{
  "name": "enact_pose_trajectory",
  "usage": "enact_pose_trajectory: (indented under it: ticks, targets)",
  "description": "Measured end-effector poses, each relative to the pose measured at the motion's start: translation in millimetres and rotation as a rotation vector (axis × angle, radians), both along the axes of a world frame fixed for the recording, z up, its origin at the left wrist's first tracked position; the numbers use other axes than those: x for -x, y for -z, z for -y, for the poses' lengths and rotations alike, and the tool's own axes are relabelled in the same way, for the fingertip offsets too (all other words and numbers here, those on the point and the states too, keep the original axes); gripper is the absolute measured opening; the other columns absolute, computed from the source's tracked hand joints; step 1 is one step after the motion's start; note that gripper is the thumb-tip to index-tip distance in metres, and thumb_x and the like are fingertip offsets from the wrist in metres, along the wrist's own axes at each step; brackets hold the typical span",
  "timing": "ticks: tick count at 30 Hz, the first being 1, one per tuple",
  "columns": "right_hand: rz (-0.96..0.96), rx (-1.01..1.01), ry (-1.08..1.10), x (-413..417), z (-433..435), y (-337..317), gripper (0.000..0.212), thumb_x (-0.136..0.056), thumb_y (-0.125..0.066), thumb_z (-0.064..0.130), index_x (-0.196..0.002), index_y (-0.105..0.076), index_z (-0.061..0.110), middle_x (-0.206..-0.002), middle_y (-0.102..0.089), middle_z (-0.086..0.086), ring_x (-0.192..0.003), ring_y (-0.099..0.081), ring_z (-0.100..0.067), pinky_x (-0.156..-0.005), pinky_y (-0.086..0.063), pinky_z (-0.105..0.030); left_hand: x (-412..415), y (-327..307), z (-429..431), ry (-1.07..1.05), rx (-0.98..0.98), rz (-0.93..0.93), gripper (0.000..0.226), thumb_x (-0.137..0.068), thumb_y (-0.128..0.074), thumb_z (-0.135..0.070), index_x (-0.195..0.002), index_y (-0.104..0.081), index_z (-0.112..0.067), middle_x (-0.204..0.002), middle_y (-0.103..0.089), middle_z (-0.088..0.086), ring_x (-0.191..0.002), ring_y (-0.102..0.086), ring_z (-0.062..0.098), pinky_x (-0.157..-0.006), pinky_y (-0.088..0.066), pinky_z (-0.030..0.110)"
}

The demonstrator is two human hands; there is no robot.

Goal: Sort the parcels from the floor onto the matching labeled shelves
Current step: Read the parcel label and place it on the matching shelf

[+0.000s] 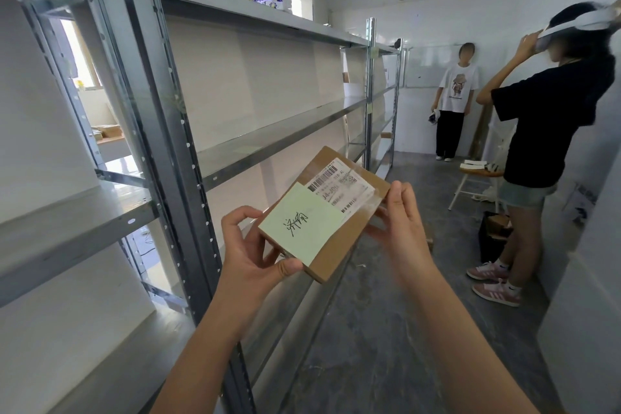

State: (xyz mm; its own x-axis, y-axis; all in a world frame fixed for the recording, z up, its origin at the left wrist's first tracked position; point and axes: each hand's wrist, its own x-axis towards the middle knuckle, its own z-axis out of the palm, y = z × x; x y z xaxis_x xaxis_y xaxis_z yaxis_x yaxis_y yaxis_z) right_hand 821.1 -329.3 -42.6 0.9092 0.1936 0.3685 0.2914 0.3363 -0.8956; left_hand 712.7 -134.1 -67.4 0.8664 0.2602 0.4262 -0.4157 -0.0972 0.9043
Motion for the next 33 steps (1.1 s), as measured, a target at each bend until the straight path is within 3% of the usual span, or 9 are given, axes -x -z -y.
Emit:
enact_pose_trajectory:
  ticks: [8,12,14,18,21,24,26,30,33]
  targets:
    - [-0.061,-0.134,-0.068,-3.5,2.6,4.3,0.03,-0.096,-0.052,0.038,-0.075,-0.047,0.017,-0.119,-0.064,-0.026,-0.118,-0.064,-0.032,-0.1,-0.049,-0.059,-3.6,-3.7,1.7,-0.215,-0.081,0.125,0.076,-0.084,-0.081,-0.025,-0.144,-0.042,-0.048,-0.149,-0.054,-0.019,-0.139,-0.048,-0.003,-0.111,-0.049,0.039]
    - [-0.078,-0.135,-0.098,-10.4,0.8,7.3,0.033,-0.103,-0.05,0.026,-0.07,-0.045,0.018,-0.104,-0.065,-0.021,-0.12,-0.061,-0.034,-0.101,-0.048,-0.059,-4.3,-12.6,-2.7,-0.28,-0.167,0.059,0.07,-0.088,-0.062,-0.042,-0.138,-0.028,-0.078,-0.146,-0.042,-0.038,-0.121,-0.04,-0.033,-0.103,-0.039,0.027]
    - [-0.076,-0.112,-0.105,-11.8,-0.9,6.0,0.031,-0.101,-0.052,0.03,-0.072,-0.05,0.019,-0.115,-0.062,-0.027,-0.124,-0.056,-0.041,-0.095,-0.051,-0.053,-6.0,-15.3,-4.5,-0.266,-0.201,0.055,0.069,-0.088,-0.057,-0.048,-0.142,-0.023,-0.076,-0.14,-0.04,-0.041,-0.116,-0.039,-0.037,-0.099,-0.039,0.019]
    - [-0.06,-0.093,-0.153,-17.4,-2.6,5.4,0.029,-0.098,-0.046,0.039,-0.123,-0.062,0.037,-0.141,-0.057,-0.007,-0.133,-0.052,-0.028,-0.111,-0.041,-0.049,-10.9,-14.9,-5.7,-0.145,-0.166,0.12,0.078,-0.084,-0.059,-0.069,-0.152,-0.023,-0.059,-0.156,-0.039,-0.031,-0.136,-0.04,-0.02,-0.104,-0.044,0.018]
    - [-0.018,-0.041,-0.212,-20.8,-4.9,8.2,0.052,-0.097,-0.034,0.041,-0.147,-0.044,0.029,-0.144,-0.057,0.001,-0.137,-0.049,-0.02,-0.119,-0.03,-0.049,-14.4,-9.2,-5.1,-0.09,-0.059,0.17,0.054,-0.095,-0.055,-0.03,-0.143,-0.036,-0.045,-0.158,-0.045,-0.019,-0.142,-0.044,-0.005,-0.108,-0.049,0.023]
    - [0.006,-0.013,-0.186,-19.4,-10.4,9.8,0.045,-0.101,-0.033,0.045,-0.141,-0.05,0.033,-0.14,-0.061,0.005,-0.135,-0.05,-0.016,-0.12,-0.027,-0.047,-16.6,-7.9,-4.6,-0.093,-0.074,0.175,0.045,-0.101,-0.048,-0.018,-0.141,-0.042,-0.037,-0.159,-0.045,-0.012,-0.141,-0.045,-0.005,-0.099,-0.05,0.011]
    - [0.002,0.011,-0.153,-18.2,-14.1,10.8,0.042,-0.097,-0.034,0.053,-0.13,-0.054,0.038,-0.135,-0.064,0.005,-0.133,-0.052,-0.014,-0.12,-0.029,-0.044,-17.4,-6.9,-5.0,-0.081,-0.05,0.171,0.042,-0.104,-0.045,-0.018,-0.141,-0.045,-0.039,-0.159,-0.046,-0.009,-0.144,-0.046,0.003,-0.103,-0.05,0.017]
    - [-0.027,-0.014,-0.147,-16.5,-18.2,13.0,0.052,-0.085,-0.039,0.056,-0.127,-0.053,0.028,-0.133,-0.064,-0.005,-0.13,-0.056,-0.02,-0.111,-0.04,-0.037,-16.3,-7.5,-2.7,-0.038,0.105,0.114,0.037,-0.097,-0.046,-0.046,-0.133,-0.054,-0.041,-0.147,-0.058,-0.01,-0.135,-0.057,0.011,-0.099,-0.056,0.021]
    - [-0.034,0.02,-0.144,-13.8,-21.2,14.0,0.044,-0.085,-0.045,0.063,-0.118,-0.056,0.037,-0.134,-0.063,-0.004,-0.128,-0.057,-0.023,-0.104,-0.045,-0.04,-16.3,-6.0,0.5,-0.061,0.162,0.098,0.057,-0.086,-0.059,-0.068,-0.134,-0.051,-0.039,-0.137,-0.065,-0.014,-0.127,-0.063,0.009,-0.095,-0.059,0.027]
